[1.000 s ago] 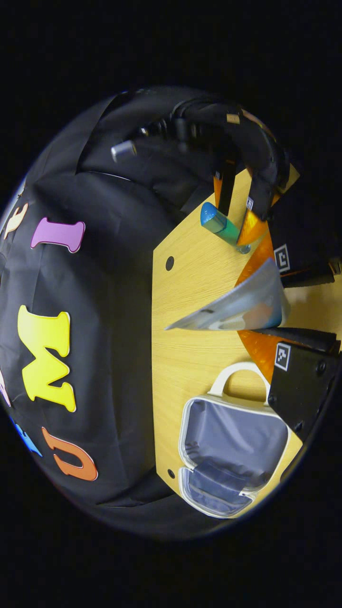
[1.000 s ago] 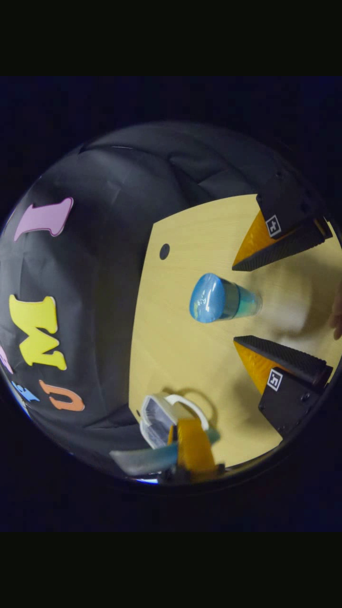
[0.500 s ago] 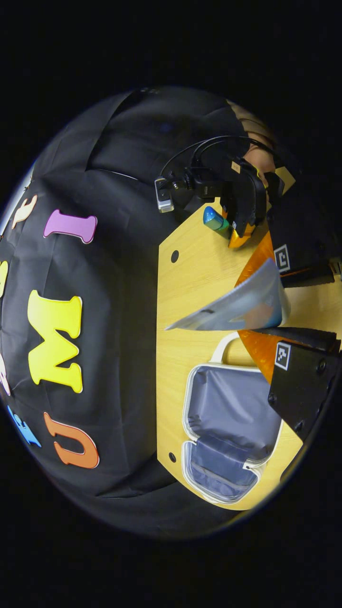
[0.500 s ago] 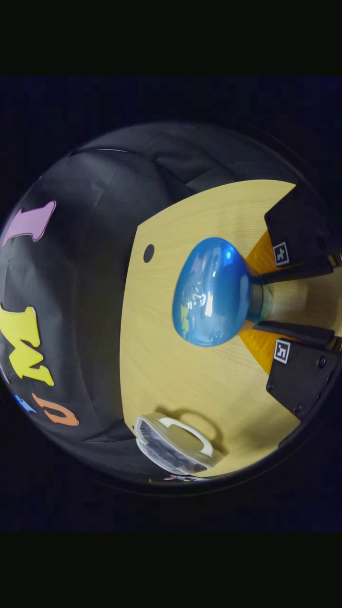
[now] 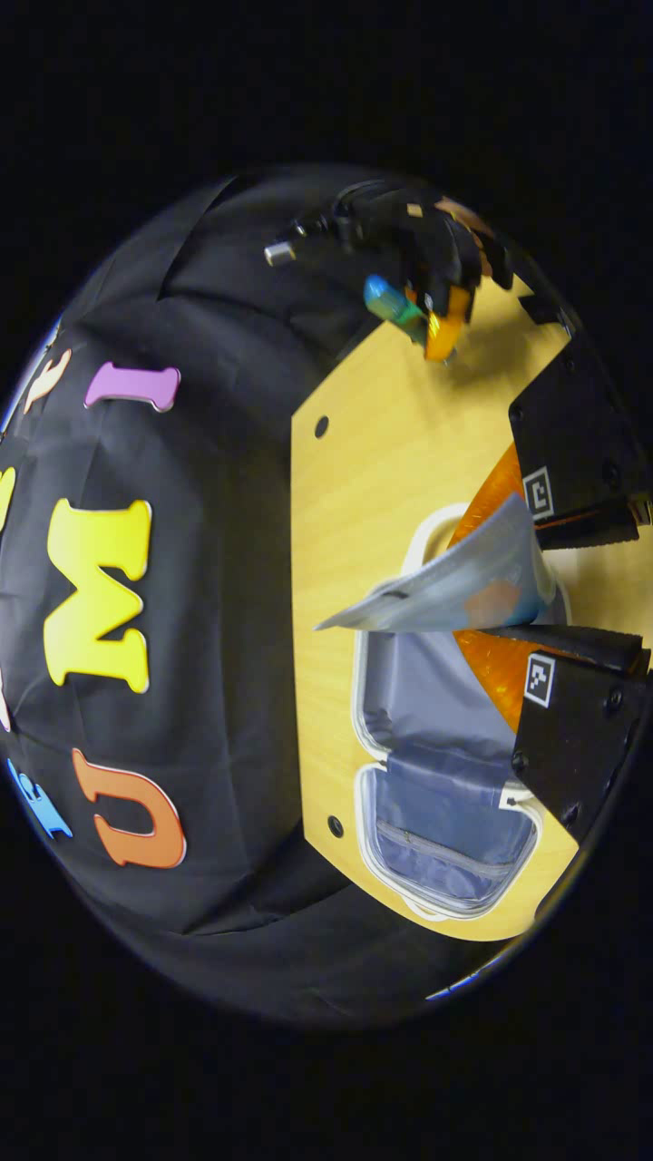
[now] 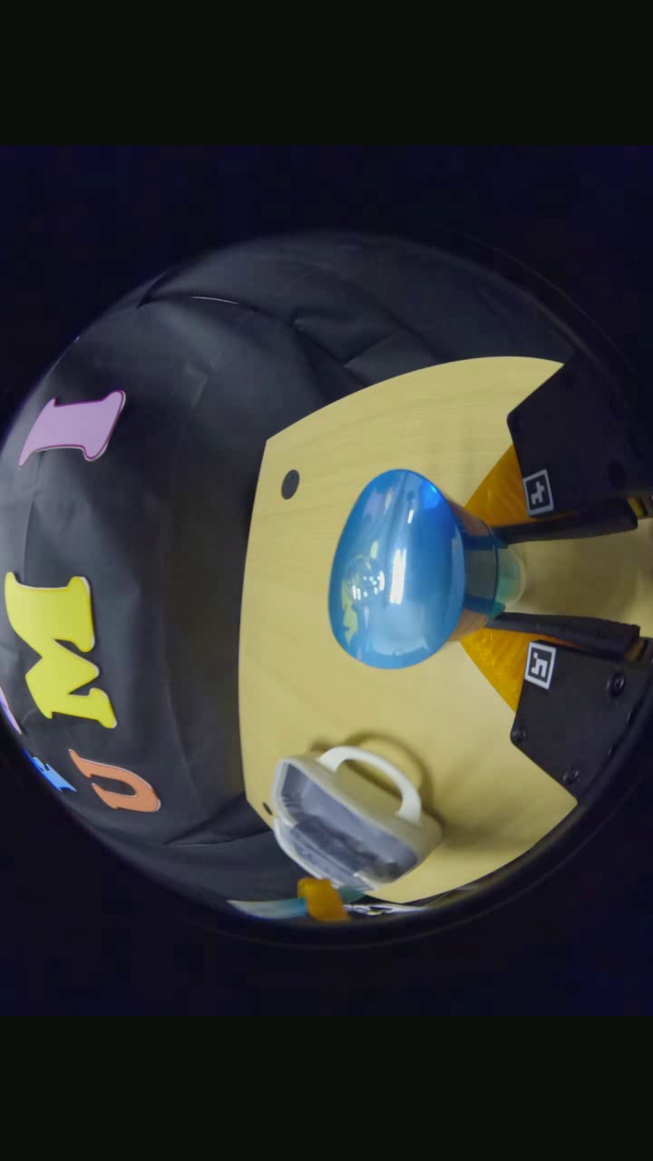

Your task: First open the suitcase, pack the skin care products into it, and then close the suitcase.

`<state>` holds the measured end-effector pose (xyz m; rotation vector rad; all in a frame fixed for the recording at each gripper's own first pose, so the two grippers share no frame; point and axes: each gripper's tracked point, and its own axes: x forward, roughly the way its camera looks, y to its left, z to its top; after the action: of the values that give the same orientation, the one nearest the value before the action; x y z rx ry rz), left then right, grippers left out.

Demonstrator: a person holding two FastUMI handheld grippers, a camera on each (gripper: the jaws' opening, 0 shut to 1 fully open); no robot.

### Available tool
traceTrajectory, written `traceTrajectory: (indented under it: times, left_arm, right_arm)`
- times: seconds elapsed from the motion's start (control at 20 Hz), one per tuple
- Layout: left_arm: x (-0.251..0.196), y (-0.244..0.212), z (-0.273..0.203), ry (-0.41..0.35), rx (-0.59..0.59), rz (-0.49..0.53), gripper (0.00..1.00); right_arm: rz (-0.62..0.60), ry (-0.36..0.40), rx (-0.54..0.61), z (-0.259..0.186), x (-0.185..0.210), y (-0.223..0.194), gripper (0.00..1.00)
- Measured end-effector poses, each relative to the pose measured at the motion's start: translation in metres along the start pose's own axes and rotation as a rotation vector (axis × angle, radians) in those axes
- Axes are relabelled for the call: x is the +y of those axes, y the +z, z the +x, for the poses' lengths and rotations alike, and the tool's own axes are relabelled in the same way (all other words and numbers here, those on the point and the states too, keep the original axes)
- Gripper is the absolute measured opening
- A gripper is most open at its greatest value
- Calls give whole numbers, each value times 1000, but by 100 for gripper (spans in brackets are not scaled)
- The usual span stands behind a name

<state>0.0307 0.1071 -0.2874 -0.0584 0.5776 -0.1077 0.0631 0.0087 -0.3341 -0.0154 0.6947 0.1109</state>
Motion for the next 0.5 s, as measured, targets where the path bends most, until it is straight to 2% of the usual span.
traceTrajectory:
  times: [0.25, 0.5]
  left_arm:
    - [68, -40, 41, 65, 105, 48, 39]
    - [61, -78, 47, 28, 229, -19, 39]
  right_arm:
    - [-6, -9, -37, -29, 33, 17, 34]
    - [-19, -24, -18, -46, 51, 13, 34]
